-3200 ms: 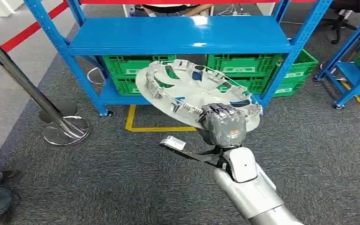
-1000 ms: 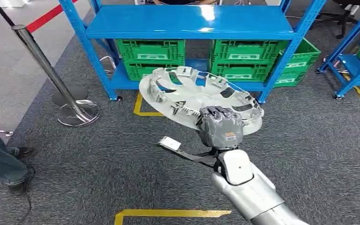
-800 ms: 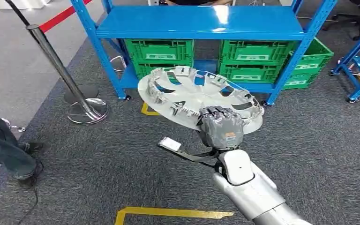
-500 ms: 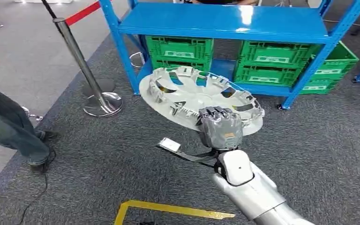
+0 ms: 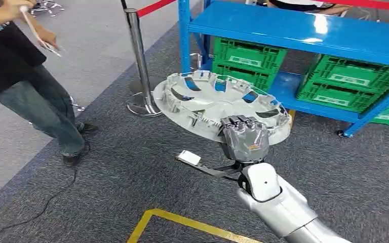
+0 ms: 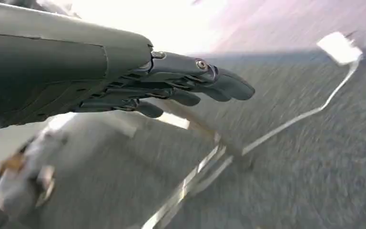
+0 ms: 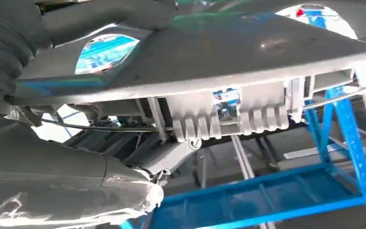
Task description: Take the parts from the cabinet and place them on the table.
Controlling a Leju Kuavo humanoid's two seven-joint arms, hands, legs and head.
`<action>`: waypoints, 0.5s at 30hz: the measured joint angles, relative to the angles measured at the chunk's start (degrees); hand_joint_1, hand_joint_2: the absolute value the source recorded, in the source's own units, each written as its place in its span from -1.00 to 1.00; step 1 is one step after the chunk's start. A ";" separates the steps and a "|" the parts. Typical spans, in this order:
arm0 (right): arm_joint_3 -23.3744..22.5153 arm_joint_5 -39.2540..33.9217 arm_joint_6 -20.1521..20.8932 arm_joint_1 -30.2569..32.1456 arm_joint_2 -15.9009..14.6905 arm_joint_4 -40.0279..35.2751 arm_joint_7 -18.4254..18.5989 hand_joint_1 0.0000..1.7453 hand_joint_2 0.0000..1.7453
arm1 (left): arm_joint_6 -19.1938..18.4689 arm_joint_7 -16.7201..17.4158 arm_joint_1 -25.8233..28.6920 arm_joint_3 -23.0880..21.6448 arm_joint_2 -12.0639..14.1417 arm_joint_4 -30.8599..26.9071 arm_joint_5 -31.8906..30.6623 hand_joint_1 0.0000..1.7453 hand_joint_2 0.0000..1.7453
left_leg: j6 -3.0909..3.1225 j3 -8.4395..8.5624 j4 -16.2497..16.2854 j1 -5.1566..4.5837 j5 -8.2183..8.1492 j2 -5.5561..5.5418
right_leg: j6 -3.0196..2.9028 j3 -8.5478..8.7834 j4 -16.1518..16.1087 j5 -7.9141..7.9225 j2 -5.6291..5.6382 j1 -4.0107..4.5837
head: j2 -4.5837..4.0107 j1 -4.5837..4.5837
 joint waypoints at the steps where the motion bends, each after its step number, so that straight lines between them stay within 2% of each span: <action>1: 0.24 0.00 0.00 -0.04 -0.48 -0.11 1.04 1.00 1.00 | -0.67 -2.12 -0.94 1.21 0.35 1.43 -4.07 -1.00 1.00 | -0.12 0.03 0.09 0.06 0.06 -0.97 | -0.11 2.48 -5.44 3.04 0.59 -0.09 | 0.00 -0.04; 2: 0.39 0.00 0.00 -0.05 -0.94 -0.35 2.00 1.00 1.00 | -1.09 -3.59 -1.59 2.20 0.67 2.41 -6.57 -1.00 1.00 | -0.24 0.00 0.22 0.12 0.08 -1.74 | -0.06 4.84 -10.51 5.30 2.41 -0.34 | 0.00 0.02; 3: 0.59 0.00 0.00 -0.14 -1.40 -0.44 2.69 1.00 1.00 | -1.35 -4.59 -2.20 2.93 1.03 3.21 -8.36 -1.00 1.00 | -0.63 -0.34 0.41 -0.15 0.20 -2.37 | -0.15 5.72 -12.31 4.26 5.34 -0.62 | 0.00 -0.07; 4: 0.85 0.00 0.00 -0.21 -1.66 -0.77 3.52 1.00 1.00 | -1.57 -5.37 -2.79 3.67 1.31 4.04 -10.31 -1.00 1.00 | -0.85 -0.87 0.73 -0.02 0.32 -3.13 | -0.33 6.30 -13.02 4.40 5.12 -0.72 | 0.00 -0.15; 7: 2.12 0.00 0.00 -0.42 -2.49 -0.90 6.47 1.00 1.00 | -2.69 -7.14 -4.01 6.56 1.86 6.66 -16.05 -1.00 1.00 | -1.97 -1.64 0.52 0.38 1.03 -4.85 | -1.15 6.04 -12.90 4.82 3.42 -0.34 | 0.00 -0.02; 8: 2.93 -0.02 0.00 -0.65 -2.60 -0.90 7.52 1.00 1.00 | -3.26 -7.49 -4.29 7.61 2.21 6.92 -17.67 -1.00 1.00 | -2.04 -1.75 0.91 0.40 0.58 -4.37 | -1.71 6.17 -13.38 5.16 2.44 -0.86 | 0.00 -0.04; 9: 3.32 0.00 0.02 -0.67 -2.80 -0.92 7.47 1.00 1.00 | -3.71 -7.95 -4.64 8.61 2.03 7.38 -19.44 -1.00 1.00 | -2.41 -2.49 2.60 -0.05 -1.03 -0.83 | -2.11 6.23 -13.59 5.26 1.98 -0.75 | 0.00 -0.53; 10: 3.32 0.00 0.02 -0.64 -2.93 -1.18 6.76 1.00 1.00 | -4.38 -8.55 -5.11 9.53 2.03 7.82 -21.10 -1.00 1.00 | -2.79 -4.13 6.12 0.07 -3.28 1.42 | -2.28 6.18 -13.60 5.31 1.24 -0.67 | 0.00 -1.05; 11: 3.32 0.02 0.02 -0.63 -3.10 -1.29 5.98 1.00 1.00 | -4.70 -9.15 -5.65 10.32 2.08 8.26 -22.50 -1.00 1.00 | -3.08 -6.16 10.66 0.29 -5.53 2.67 | -2.34 6.10 -13.59 5.28 0.42 -0.55 | 0.00 -0.92; 12: 3.32 0.02 0.02 -0.48 -3.23 -1.29 5.40 1.00 1.00 | -5.04 -9.84 -6.32 11.23 2.05 8.72 -23.88 -1.00 1.00 | -3.30 -8.22 15.29 0.52 -7.40 3.25 | -2.47 6.10 -13.58 5.18 -0.60 -0.46 | 0.00 -0.94; 13: 3.32 0.00 0.02 -0.33 -3.32 -1.29 4.96 1.00 1.00 | -5.44 -10.51 -6.83 12.06 2.05 9.22 -25.01 -1.00 1.00 | -3.52 -9.44 18.12 0.75 -8.12 3.42 | -2.49 6.09 -13.57 5.13 -1.61 -0.40 | 0.00 -0.92; 14: 3.34 0.00 0.02 -0.17 -3.36 -1.29 4.67 1.00 1.00 | -5.77 -11.05 -7.23 12.96 2.05 9.55 -26.02 -1.00 1.00 | -3.67 -9.14 17.87 0.92 -7.32 3.49 | -2.47 6.10 -13.56 5.10 -2.46 -0.39 | 0.00 -0.96; 15: 3.34 0.00 0.02 -0.13 -3.36 -1.31 4.46 1.00 1.00 | -6.31 -11.60 -7.48 13.86 2.08 9.83 -27.19 -1.00 1.00 | -3.75 -7.61 15.13 1.04 -5.40 3.68 | -2.38 6.13 -13.55 5.02 -3.27 -0.39 | 0.00 -0.96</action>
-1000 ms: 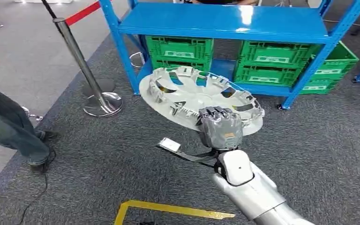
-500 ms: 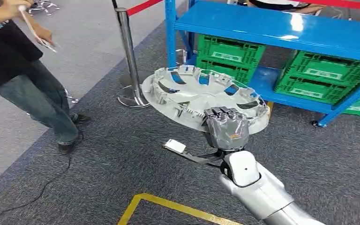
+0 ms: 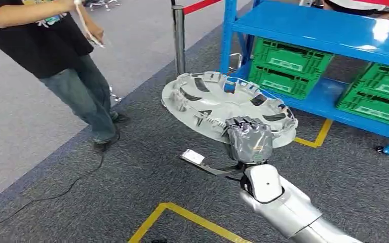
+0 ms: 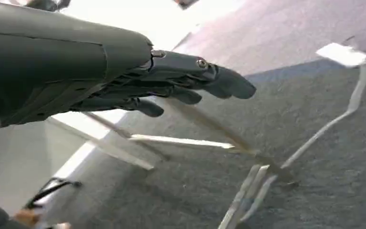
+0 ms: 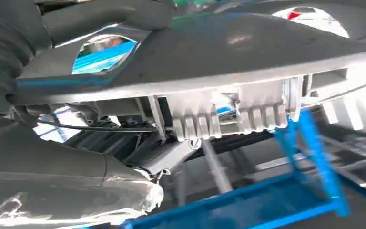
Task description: Take the parts from the cabinet and place them on the table.
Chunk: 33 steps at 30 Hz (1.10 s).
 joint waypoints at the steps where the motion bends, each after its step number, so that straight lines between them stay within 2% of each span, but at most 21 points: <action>1: 0.00 0.00 0.00 -0.01 -0.02 -0.09 -0.07 1.00 1.00 | -0.42 -0.61 -0.19 0.80 0.04 0.26 -1.09 -1.00 1.00 | 0.03 2.66 -4.83 0.05 2.49 0.48 | 0.13 0.09 0.01 -0.08 -0.68 0.00 | 0.00 0.00; 2: -0.02 0.00 0.00 -0.02 -0.04 -0.33 -0.09 1.00 1.00 | -0.77 -1.01 -0.41 1.40 0.09 0.50 -1.85 -1.00 1.00 | 0.21 5.63 -10.02 0.01 4.68 1.82 | 0.33 0.32 0.01 -0.22 -1.33 0.01 | 0.00 0.00; 3: -0.11 0.00 0.00 -0.04 -0.07 -0.57 -0.24 1.00 1.00 | -1.16 -1.38 -0.67 1.97 0.09 0.74 -2.70 -1.00 1.00 | 0.46 7.49 -13.65 -0.46 4.71 5.41 | 0.59 0.45 -0.01 -0.39 -1.91 0.23 | 0.00 0.00; 4: -0.33 0.00 0.00 -0.08 -0.22 -0.81 -0.37 1.00 1.00 | -1.68 -1.86 -1.24 2.53 0.22 1.05 -3.72 -1.00 1.00 | 1.25 7.73 -14.45 -1.02 4.43 5.60 | 0.98 0.29 0.19 -0.61 -2.55 0.69 | 0.00 0.00; 8: -0.35 0.00 0.00 -0.13 -0.26 -1.07 -0.72 1.00 1.00 | -2.14 -2.32 -1.73 4.17 0.26 1.97 -4.79 -1.00 1.00 | 2.83 7.80 -14.93 -0.66 4.67 2.77 | 2.13 0.85 0.00 -1.42 -4.79 0.61 | 0.00 -0.04; 10: -0.39 -0.04 0.00 -0.18 -0.31 -1.23 -0.74 1.00 1.00 | -2.17 -2.38 -1.98 4.61 0.35 2.21 -5.03 -1.00 1.00 | 3.47 7.76 -14.96 -0.46 4.76 1.62 | 2.36 -1.16 4.73 -4.26 1.33 0.28 | 0.00 0.55; 12: -0.42 -0.02 0.00 -0.07 -0.66 -1.23 -0.77 1.00 1.00 | -2.17 -2.49 -2.46 4.89 0.39 2.40 -5.06 -1.00 1.00 | 3.68 7.66 -14.95 -0.47 4.85 -0.18 | 2.56 -6.34 15.00 -8.49 3.03 0.24 | 0.00 0.70; 13: -0.42 -0.02 0.00 0.07 -0.81 -1.23 -0.83 1.00 1.00 | -2.19 -2.49 -2.52 4.98 0.39 2.58 -5.06 -1.00 1.00 | 3.69 7.69 -14.93 -0.49 4.85 -1.13 | 2.60 -8.36 18.43 -9.14 3.17 0.28 | 0.00 0.77; 15: -0.42 -0.04 0.00 0.36 -0.83 -1.23 -0.83 1.00 1.00 | -2.30 -2.67 -2.52 5.22 0.37 2.93 -5.23 -1.00 1.00 | 3.68 7.81 -14.91 -0.49 4.86 -2.93 | 2.43 -8.44 16.51 -6.10 3.24 0.27 | 0.00 0.77; 17: -0.42 -0.04 0.00 0.36 -0.85 -1.25 -0.88 1.00 1.00 | -2.56 -2.91 -2.62 5.35 0.39 3.23 -6.25 -1.00 1.00 | 3.57 8.02 -14.81 -0.46 4.83 -4.67 | 2.10 -4.13 6.43 -0.21 4.34 0.12 | 0.00 0.74; 18: -0.44 -0.04 0.00 0.29 -0.85 -1.29 -0.92 1.00 1.00 | -2.75 -2.93 -2.63 5.50 0.39 3.30 -6.69 -1.00 1.00 | 3.40 7.98 -14.74 -0.42 4.76 -5.30 | 2.01 -2.16 1.87 1.38 7.03 -0.18 | 0.00 0.77; 19: -0.46 -0.04 0.00 0.26 -0.90 -1.31 -0.94 1.00 1.00 | -2.89 -2.95 -2.86 5.81 0.39 3.37 -7.18 -1.00 1.00 | 2.92 7.48 -14.30 -0.75 4.75 -6.03 | 1.96 -1.05 0.36 0.53 9.20 -0.63 | 0.00 0.63; 22: -0.42 -0.04 0.00 0.20 -0.90 -1.47 -1.12 1.00 1.00 | -3.57 -2.95 -2.93 7.10 0.33 3.54 -7.92 -1.00 1.00 | 1.74 6.79 -14.64 -0.05 5.44 -7.98 | 1.59 -1.18 0.62 0.67 7.44 -0.08 | 0.00 0.68; 23: -0.33 -0.04 0.00 0.19 -0.87 -1.47 -1.16 1.00 1.00 | -4.03 -2.93 -2.99 7.73 0.39 3.54 -8.29 -1.00 1.00 | 1.45 6.60 -14.58 -0.17 5.44 -8.79 | 1.19 -0.96 0.08 0.93 6.59 -0.56 | 0.00 0.68; 24: -0.33 -0.04 0.00 0.09 -0.85 -1.47 -1.20 1.00 1.00 | -4.52 -2.89 -3.02 8.35 0.25 3.58 -8.49 -1.00 1.00 | 1.24 6.42 -13.87 -0.38 4.71 -6.53 | 0.89 -0.69 -0.16 1.08 5.65 -0.60 | 0.00 0.60; 25: -0.37 -0.04 0.00 0.12 -0.85 -1.51 -1.23 1.00 1.00 | -5.05 -2.91 -3.18 8.85 0.15 3.58 -8.79 -1.00 1.00 | 0.90 5.19 -11.20 -0.49 2.70 -3.23 | 0.42 -0.57 -0.31 1.07 4.96 -0.62 | 0.00 -0.15; 26: -0.39 0.00 0.00 0.09 -0.85 -1.51 -1.31 1.00 1.00 | -5.40 -2.95 -3.37 9.39 0.15 3.58 -9.03 -1.00 1.00 | 0.57 3.10 -6.87 -0.36 0.33 -1.36 | 0.31 -0.57 -0.30 0.99 4.09 -0.52 | 0.00 -0.02; 28: -0.39 0.00 0.00 0.16 -0.85 -1.49 -1.33 1.00 1.00 | -5.62 -3.19 -3.64 9.99 0.15 3.61 -9.27 -1.00 1.00 | 0.16 -1.11 1.90 0.02 -3.10 -0.24 | 0.21 -0.58 -0.27 0.84 2.34 -0.38 | 0.00 -0.07; 30: -0.35 0.00 0.00 0.32 -0.85 -1.47 -1.40 1.00 1.00 | -5.75 -3.24 -3.77 10.64 0.11 3.63 -9.32 -1.00 1.00 | -0.07 -1.00 1.91 0.27 -1.51 -0.11 | 0.31 -0.44 -0.25 0.63 0.71 -0.38 | 0.00 -0.11; 32: -0.35 0.00 -0.02 0.32 -0.85 -1.49 -1.42 1.00 1.00 | -5.75 -3.30 -3.76 11.03 0.09 3.63 -9.32 -1.00 1.00 | 0.04 3.99 -7.36 0.31 3.54 0.94 | 0.65 -0.02 -0.22 0.30 -0.77 -0.38 | 0.00 -0.11; 33: -0.35 0.00 0.00 0.27 -0.85 -1.49 -1.42 1.00 1.00 | -5.75 -3.32 -3.77 11.12 0.09 3.63 -9.32 -1.00 1.00 | 0.32 6.95 -12.56 0.16 5.44 3.06 | 0.88 0.35 -0.21 0.08 -1.44 -0.34 | 0.00 -0.11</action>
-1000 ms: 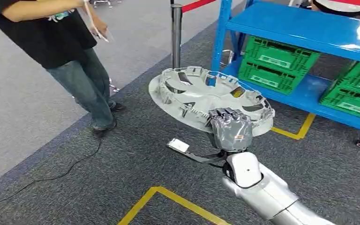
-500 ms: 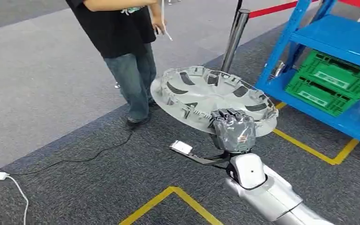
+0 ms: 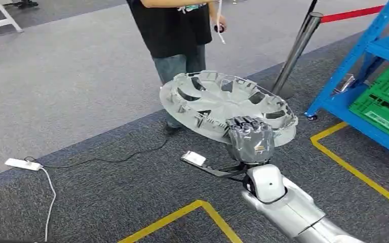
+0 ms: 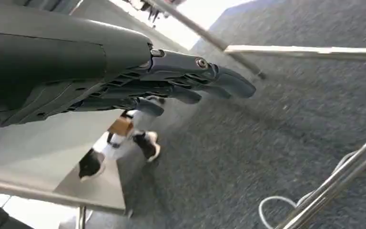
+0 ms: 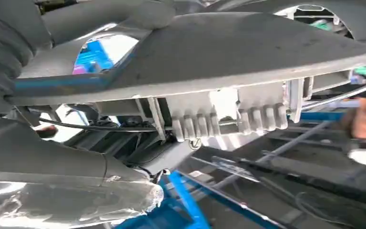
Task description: Take the parts from the cabinet and place them on the table.
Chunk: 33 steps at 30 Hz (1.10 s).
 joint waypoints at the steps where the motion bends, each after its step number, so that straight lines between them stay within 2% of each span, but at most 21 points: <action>1: -0.02 0.00 0.00 -0.01 0.00 -0.02 0.00 1.00 1.00 | -0.02 -0.02 -0.16 0.07 -0.04 0.02 0.00 -1.00 1.00 | 0.25 0.85 -1.53 -0.95 -1.24 2.74 | 0.41 0.04 0.08 -0.26 -0.57 0.56 | 0.00 -0.09; 2: -0.09 0.00 0.00 -0.09 -0.02 -0.02 0.02 1.00 1.00 | 0.00 -0.02 -0.36 0.13 -0.11 0.02 0.00 -1.00 1.00 | 1.03 0.53 -1.71 -0.79 -1.06 1.90 | 0.72 0.02 0.17 -0.44 -0.99 0.71 | 0.00 0.00; 5: 0.00 0.00 0.00 -0.16 0.00 -0.11 0.00 1.00 1.00 | -0.04 -0.04 -0.28 0.55 -0.26 0.04 -0.02 -1.00 1.00 | 2.08 0.36 -1.99 -0.93 -1.09 -0.25 | 1.59 0.84 -0.25 -0.78 -3.28 0.72 | 0.00 -0.07; 6: 0.00 0.00 0.00 -0.18 0.00 -0.31 0.00 1.00 1.00 | -0.04 -0.04 -0.26 0.72 -0.35 0.04 -0.02 -1.00 1.00 | 2.53 0.74 -2.31 -0.43 -0.82 -0.97 | 2.07 0.49 0.23 -1.51 -1.87 0.36 | 0.00 0.08; 7: -0.02 -0.02 -0.02 -0.25 0.00 -0.33 0.00 1.00 1.00 | -0.02 -0.04 -0.31 0.85 -0.31 0.02 -0.04 -1.00 1.00 | 2.92 0.77 -2.30 -0.35 -0.83 -1.50 | 2.13 -0.37 2.45 -3.02 1.30 0.35 | 0.00 0.35; 8: -0.02 -0.02 -0.02 -0.26 0.00 -0.31 0.00 1.00 1.00 | -0.02 -0.04 -0.48 0.90 -0.28 0.04 -0.07 -1.00 1.00 | 3.09 0.69 -2.30 -0.35 -0.81 -2.14 | 2.12 -2.35 6.67 -5.14 3.27 0.24 | 0.00 0.46; 10: -0.04 0.00 0.00 -0.22 0.00 -0.31 0.00 1.00 1.00 | -0.04 -0.06 -0.68 0.90 -0.46 0.04 -0.05 -1.00 1.00 | 3.25 0.64 -2.26 -0.43 -0.82 -3.81 | 2.21 -7.61 16.84 -9.12 4.50 0.31 | 0.00 0.52; 11: -0.04 0.00 -0.02 -0.07 -0.04 -0.28 0.00 1.00 1.00 | -0.04 -0.09 -0.68 0.92 -0.50 0.04 -0.07 -1.00 1.00 | 3.28 0.70 -2.25 -0.46 -0.84 -4.73 | 2.15 -9.15 19.22 -9.21 4.62 0.35 | 0.00 0.57; 13: -0.02 -0.04 0.00 0.14 -0.04 -0.28 0.00 1.00 1.00 | -0.04 -0.09 -0.67 1.01 -0.59 0.04 -0.04 -1.00 1.00 | 3.26 0.85 -2.20 -0.47 -0.86 -6.52 | 1.81 -8.23 15.18 -5.18 4.75 0.34 | 0.00 0.55; 15: -0.02 -0.02 -0.02 0.10 -0.04 -0.28 0.00 1.00 1.00 | -0.04 -0.09 -0.69 1.01 -0.61 0.04 -0.07 -1.00 1.00 | 3.11 1.16 -2.18 -0.47 -0.95 -8.23 | 1.27 -3.62 4.54 0.78 6.45 0.29 | 0.00 0.59; 16: -0.04 -0.02 -0.02 0.00 -0.04 -0.28 0.00 1.00 1.00 | -0.04 -0.09 -0.65 1.01 -0.66 0.06 -0.06 -1.00 1.00 | 2.92 1.07 -2.13 -0.48 -1.01 -8.84 | 0.91 -2.23 1.53 1.09 9.44 0.16 | 0.00 0.57; 20: 0.00 -0.02 -0.02 -0.18 -0.04 -0.31 -0.02 1.00 1.00 | -0.09 -0.09 -0.45 1.20 -0.68 0.07 -0.07 -1.00 1.00 | 1.31 -0.08 -2.14 -0.03 -0.48 -11.30 | 0.75 -1.34 0.21 0.72 7.97 0.28 | 0.00 0.57; 21: 0.04 -0.02 0.00 -0.19 0.04 -0.31 -0.02 1.00 1.00 | -0.09 -0.09 -0.45 1.33 -0.39 0.07 -0.07 -1.00 1.00 | 1.10 -0.10 -1.89 -0.06 -0.79 -11.41 | 0.39 -0.94 -0.40 0.96 7.00 -0.43 | 0.00 0.59; 23: 0.00 -0.02 0.00 -0.25 0.07 -0.31 -0.04 1.00 1.00 | -0.17 -0.09 -0.52 1.33 -0.55 0.09 -0.09 -1.00 1.00 | 0.36 -2.27 2.91 -0.51 -3.94 -5.58 | -0.20 -0.58 -0.51 0.82 5.58 -0.29 | 0.00 -0.44; 24: -0.04 0.00 -0.02 -0.21 0.04 -0.29 -0.09 1.00 1.00 | -0.22 -0.09 -0.68 1.33 -0.48 0.09 -0.13 -1.00 1.00 | 0.10 -4.55 7.49 -0.32 -6.11 -4.12 | -0.29 -0.52 -0.46 0.74 4.76 -0.19 | 0.00 -0.22; 26: -0.07 0.00 0.00 -0.14 0.04 -0.28 -0.09 1.00 1.00 | -0.26 -0.09 -0.78 1.33 -0.48 0.09 -0.15 -1.00 1.00 | -0.23 -8.45 15.03 -0.07 -8.54 -3.24 | -0.36 -0.47 -0.43 0.48 3.17 -0.10 | 0.00 -0.31; 28: 0.02 0.00 0.00 0.09 0.04 -0.28 -0.18 1.00 1.00 | -0.35 -0.18 -0.75 1.42 -0.48 0.15 -0.22 -1.00 1.00 | -0.31 -7.37 12.56 0.10 -5.58 -3.04 | -0.26 -0.13 -0.41 0.13 1.62 -0.10 | 0.00 -0.33; 30: 0.02 0.00 0.00 0.09 0.04 -0.28 -0.18 1.00 1.00 | -0.61 -0.22 -0.81 1.97 -0.48 0.15 -0.20 -1.00 1.00 | 0.10 -2.17 2.85 -0.03 -0.44 -1.54 | 0.10 0.60 -0.41 -0.35 0.27 -0.10 | 0.00 -0.35; 31: 0.00 0.00 0.00 0.05 0.04 -0.31 -0.17 1.00 1.00 | -0.89 -0.26 -0.91 2.40 -0.50 0.15 0.06 -1.00 1.00 | 0.45 -0.23 -0.97 -0.39 0.03 1.18 | 0.41 0.92 -0.42 -0.61 -0.32 0.04 | 0.00 -0.31; 32: -0.04 0.00 0.00 -0.02 0.04 -0.33 -0.17 1.00 1.00 | -1.44 -0.26 -1.21 2.88 -0.54 0.13 0.74 -1.00 1.00 | 0.94 0.13 -1.91 -1.17 -0.63 1.97 | 0.90 0.89 -0.18 -0.92 -0.91 0.57 | 0.00 -0.44; 33: -0.09 0.00 -0.02 -0.07 0.04 -0.31 -0.17 1.00 1.00 | -1.93 -0.15 -1.64 3.41 -0.79 0.13 1.71 -1.00 1.00 | 1.55 -0.14 -1.62 -1.05 -0.70 1.48 | 1.10 0.92 -0.27 -1.02 -1.64 0.69 | 0.00 -0.31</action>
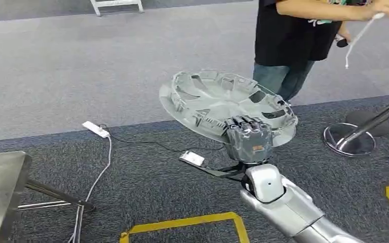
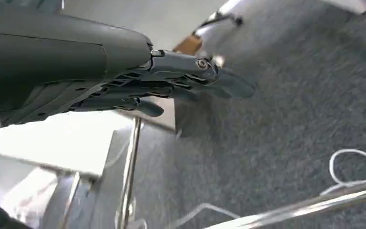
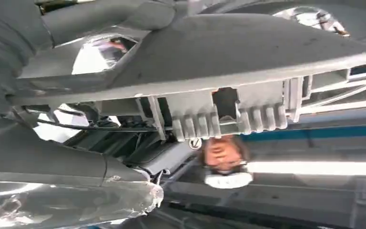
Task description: Take the parts from the cabinet and place them on the table.
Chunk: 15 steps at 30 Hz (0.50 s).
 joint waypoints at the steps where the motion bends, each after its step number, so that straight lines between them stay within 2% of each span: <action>1: 0.00 0.00 0.02 -0.07 0.02 0.00 -0.04 1.00 1.00 | -0.48 0.39 -0.16 0.85 -0.13 -0.11 1.31 -1.00 1.00 | 0.26 -0.17 0.00 -0.04 -0.11 -0.82 | 0.24 0.22 -0.10 -0.15 -0.72 0.03 | 0.00 0.20; 2: 0.02 0.00 0.02 -0.15 0.11 0.00 -0.30 1.00 1.00 | -0.89 0.94 -0.17 1.90 -0.48 -0.28 2.78 -1.00 1.00 | 0.58 -0.23 -0.06 -0.12 -0.15 -1.53 | 0.45 0.52 -0.22 -0.27 -1.45 0.03 | 0.00 0.20; 3: 0.04 0.00 0.00 -0.19 0.26 -0.04 -0.59 1.00 1.00 | -1.05 1.47 -0.34 2.91 -0.68 -0.42 4.51 -1.00 1.00 | 0.98 0.16 -0.44 0.17 0.04 -2.21 | 0.92 0.72 -0.21 -0.67 -1.83 -0.02 | 0.00 0.13; 4: 0.04 0.00 0.02 -0.23 0.33 -0.07 -0.96 1.00 1.00 | -0.79 2.40 -0.49 4.12 -0.96 -0.42 7.60 -1.00 1.00 | 1.23 0.23 -0.54 0.48 0.07 -2.84 | 1.17 0.12 0.88 -1.67 0.95 -0.25 | -0.02 0.39; 5: 0.09 0.00 0.02 -0.28 0.46 -0.09 -0.94 1.00 1.00 | -0.14 3.33 -0.97 5.40 -1.00 -0.42 11.25 -1.00 1.00 | 1.57 0.25 -0.53 0.65 0.06 -3.34 | 1.15 -1.21 3.85 -3.50 3.72 -0.41 | 0.00 0.80; 6: 0.17 0.00 0.00 -0.26 0.48 -0.09 -0.59 1.00 1.00 | 0.79 4.33 -1.46 6.62 -1.31 -0.26 15.46 -1.00 1.00 | 1.85 0.15 -0.53 0.70 -0.01 -4.12 | 1.24 -3.93 9.50 -6.12 5.43 -0.46 | 0.00 0.96; 7: 0.35 0.02 0.02 -0.25 0.48 -0.02 -0.55 1.00 1.00 | 1.19 4.77 -1.67 6.97 -1.33 -0.02 18.87 -1.00 1.00 | 1.96 0.15 -0.52 0.72 -0.07 -4.93 | 1.31 -6.38 14.39 -8.12 6.03 -0.44 | 0.00 1.05; 8: 0.42 -0.13 0.00 -0.18 0.68 0.04 -1.89 1.00 1.00 | 1.14 4.83 -1.12 6.77 -1.35 0.00 22.52 -1.00 1.00 | 1.97 0.20 -0.50 0.73 -0.08 -5.85 | 1.36 -8.47 18.12 -9.24 6.24 -0.41 | 0.00 1.16; 9: 0.24 -0.55 0.02 0.05 0.99 0.15 -4.19 1.00 1.00 | -0.27 4.48 0.90 5.41 -1.24 -0.92 24.94 -1.00 1.00 | 1.93 0.33 -0.42 0.79 -0.17 -6.49 | 1.35 -9.26 18.93 -8.76 6.36 -0.40 | 0.00 1.22; 10: -0.50 -0.92 0.02 0.36 2.03 0.31 -7.65 1.00 1.00 | -3.15 3.24 4.43 2.01 -1.13 -3.82 25.79 -1.00 1.00 | 1.70 0.51 -0.25 1.02 -0.44 -7.06 | 1.28 -8.74 17.06 -6.82 6.45 -0.29 | 0.00 1.20; 11: -1.13 -1.20 0.02 0.66 2.90 0.39 -9.95 1.00 1.00 | -5.06 1.24 8.57 -1.77 -1.22 -7.47 24.49 -1.00 1.00 | 1.40 0.75 -0.01 1.23 -0.76 -7.45 | 1.23 -7.10 13.18 -4.09 6.60 -0.34 | 0.00 1.24; 12: -1.96 -1.81 0.02 0.77 3.54 0.39 -12.30 1.00 1.00 | -6.18 -3.75 12.80 -7.29 -0.38 -11.83 20.67 -1.00 1.00 | 1.11 1.03 0.19 1.39 -1.05 -7.93 | 1.17 -4.67 7.68 -0.85 7.31 -0.73 | 0.00 1.27; 13: -2.69 -2.25 0.02 0.82 3.89 0.37 -13.89 1.00 1.00 | -6.53 -8.70 16.23 -12.51 0.77 -13.32 17.53 -1.00 1.00 | 0.91 0.91 0.24 1.46 -1.19 -8.75 | 1.31 -2.77 2.93 1.37 10.05 -1.35 | 0.00 1.20; 14: -3.63 -2.60 0.02 0.99 4.02 0.42 -14.91 1.00 1.00 | -6.40 -13.09 17.80 -17.90 3.20 -13.92 15.00 -1.00 1.00 | 0.50 0.44 0.78 1.17 -1.15 -10.02 | 1.32 -2.22 1.74 0.55 12.38 -1.70 | 0.00 1.16; 15: -4.55 -2.67 0.02 1.08 4.42 0.39 -15.76 1.00 1.00 | -5.98 -15.31 18.52 -21.55 4.95 -14.23 14.33 -1.00 1.00 | 0.10 -0.21 0.88 1.55 -0.85 -11.40 | 1.31 -1.31 0.74 -0.39 11.77 -1.68 | 0.00 1.27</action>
